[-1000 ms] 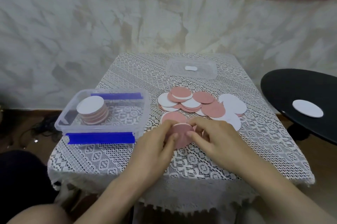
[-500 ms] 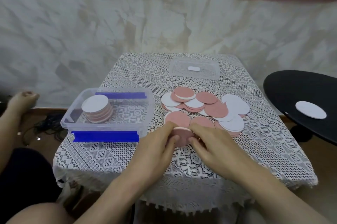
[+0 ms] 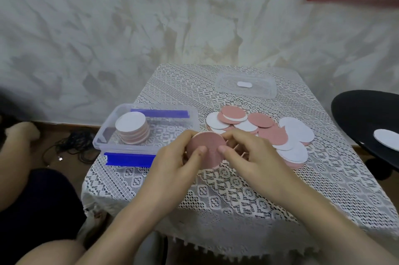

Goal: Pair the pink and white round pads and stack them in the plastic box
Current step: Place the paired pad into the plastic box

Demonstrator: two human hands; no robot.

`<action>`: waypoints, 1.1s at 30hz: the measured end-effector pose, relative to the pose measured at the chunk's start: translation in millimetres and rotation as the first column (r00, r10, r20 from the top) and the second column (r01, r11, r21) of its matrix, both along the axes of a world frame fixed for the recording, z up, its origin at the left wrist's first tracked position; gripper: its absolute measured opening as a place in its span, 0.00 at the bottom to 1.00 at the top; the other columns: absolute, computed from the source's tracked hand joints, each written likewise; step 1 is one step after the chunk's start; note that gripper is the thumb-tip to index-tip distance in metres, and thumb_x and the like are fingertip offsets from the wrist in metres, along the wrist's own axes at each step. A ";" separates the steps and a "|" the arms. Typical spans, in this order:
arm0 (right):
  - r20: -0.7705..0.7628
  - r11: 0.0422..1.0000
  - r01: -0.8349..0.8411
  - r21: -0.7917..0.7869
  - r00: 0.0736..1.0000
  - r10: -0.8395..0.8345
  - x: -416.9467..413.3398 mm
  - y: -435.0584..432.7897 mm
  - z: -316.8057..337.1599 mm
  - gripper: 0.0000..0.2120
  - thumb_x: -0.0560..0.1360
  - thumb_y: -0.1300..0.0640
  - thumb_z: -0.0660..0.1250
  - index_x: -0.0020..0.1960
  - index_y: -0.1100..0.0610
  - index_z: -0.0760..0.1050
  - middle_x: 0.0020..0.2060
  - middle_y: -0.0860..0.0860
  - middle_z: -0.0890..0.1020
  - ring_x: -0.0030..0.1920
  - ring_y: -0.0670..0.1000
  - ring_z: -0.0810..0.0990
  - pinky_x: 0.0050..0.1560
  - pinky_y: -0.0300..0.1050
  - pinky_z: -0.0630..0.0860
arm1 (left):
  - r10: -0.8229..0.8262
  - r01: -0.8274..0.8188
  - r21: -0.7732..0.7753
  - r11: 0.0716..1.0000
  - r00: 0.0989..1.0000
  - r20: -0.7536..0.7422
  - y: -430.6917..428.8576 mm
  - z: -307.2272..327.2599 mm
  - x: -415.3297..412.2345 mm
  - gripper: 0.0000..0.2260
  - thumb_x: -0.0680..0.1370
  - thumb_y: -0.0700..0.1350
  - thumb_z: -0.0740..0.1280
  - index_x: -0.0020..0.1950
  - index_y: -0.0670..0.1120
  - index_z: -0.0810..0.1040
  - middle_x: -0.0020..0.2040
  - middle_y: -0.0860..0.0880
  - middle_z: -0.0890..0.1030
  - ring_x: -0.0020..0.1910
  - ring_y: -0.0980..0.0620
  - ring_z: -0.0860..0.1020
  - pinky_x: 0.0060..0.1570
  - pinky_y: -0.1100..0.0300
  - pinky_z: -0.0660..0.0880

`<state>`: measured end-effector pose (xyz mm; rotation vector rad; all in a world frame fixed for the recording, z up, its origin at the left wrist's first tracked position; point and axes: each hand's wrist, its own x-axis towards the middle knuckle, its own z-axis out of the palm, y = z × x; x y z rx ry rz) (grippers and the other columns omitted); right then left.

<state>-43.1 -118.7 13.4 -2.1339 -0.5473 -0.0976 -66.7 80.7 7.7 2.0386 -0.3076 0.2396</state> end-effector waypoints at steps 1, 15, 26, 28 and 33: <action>-0.011 1.000 -0.010 0.004 1.000 0.010 1.4 5.3 1.8 0.02 0.80 0.48 0.66 0.51 0.45 0.77 0.39 0.41 0.81 0.39 0.46 0.80 0.42 0.46 0.77 | 0.008 -0.008 -0.004 1.000 1.000 -0.009 5.5 0.3 0.2 0.02 0.82 0.48 0.65 0.50 0.54 0.77 0.39 0.52 0.80 0.37 0.52 0.76 0.37 0.54 0.73; -0.172 0.993 -0.092 0.075 0.980 0.104 29.0 95.5 24.9 0.06 0.80 0.54 0.68 0.53 0.43 0.77 0.41 0.47 0.84 0.26 0.50 0.80 0.27 0.35 0.70 | 0.185 -0.205 -0.141 0.968 0.972 -0.145 100.6 8.7 6.9 0.04 0.80 0.47 0.68 0.53 0.56 0.80 0.47 0.53 0.83 0.34 0.58 0.79 0.32 0.59 0.76; -0.319 0.990 -0.107 0.093 0.939 0.131 72.6 157.5 34.5 0.03 0.81 0.60 0.67 0.52 0.54 0.78 0.32 0.54 0.81 0.22 0.47 0.74 0.21 0.38 0.66 | 0.475 -0.475 0.053 0.879 0.880 0.001 160.0 9.5 18.6 0.09 0.78 0.51 0.69 0.58 0.60 0.81 0.42 0.62 0.80 0.33 0.63 0.73 0.36 0.60 0.69; -0.350 0.993 -0.083 0.082 0.931 0.106 81.2 164.2 31.5 0.03 0.81 0.60 0.67 0.53 0.54 0.77 0.36 0.60 0.83 0.26 0.50 0.75 0.22 0.40 0.67 | 0.487 -0.485 0.104 0.868 0.873 0.006 163.1 7.3 20.7 0.12 0.78 0.52 0.69 0.62 0.60 0.80 0.43 0.63 0.77 0.35 0.65 0.73 0.37 0.64 0.66; -0.276 0.991 -0.044 -0.124 0.961 0.008 94.2 177.8 17.3 0.06 0.80 0.55 0.68 0.54 0.47 0.74 0.31 0.48 0.81 0.26 0.46 0.78 0.26 0.40 0.68 | 0.455 -0.444 0.192 0.875 0.891 -0.012 161.1 -0.6 24.3 0.21 0.78 0.57 0.67 0.72 0.59 0.73 0.63 0.66 0.73 0.43 0.56 0.72 0.45 0.63 0.69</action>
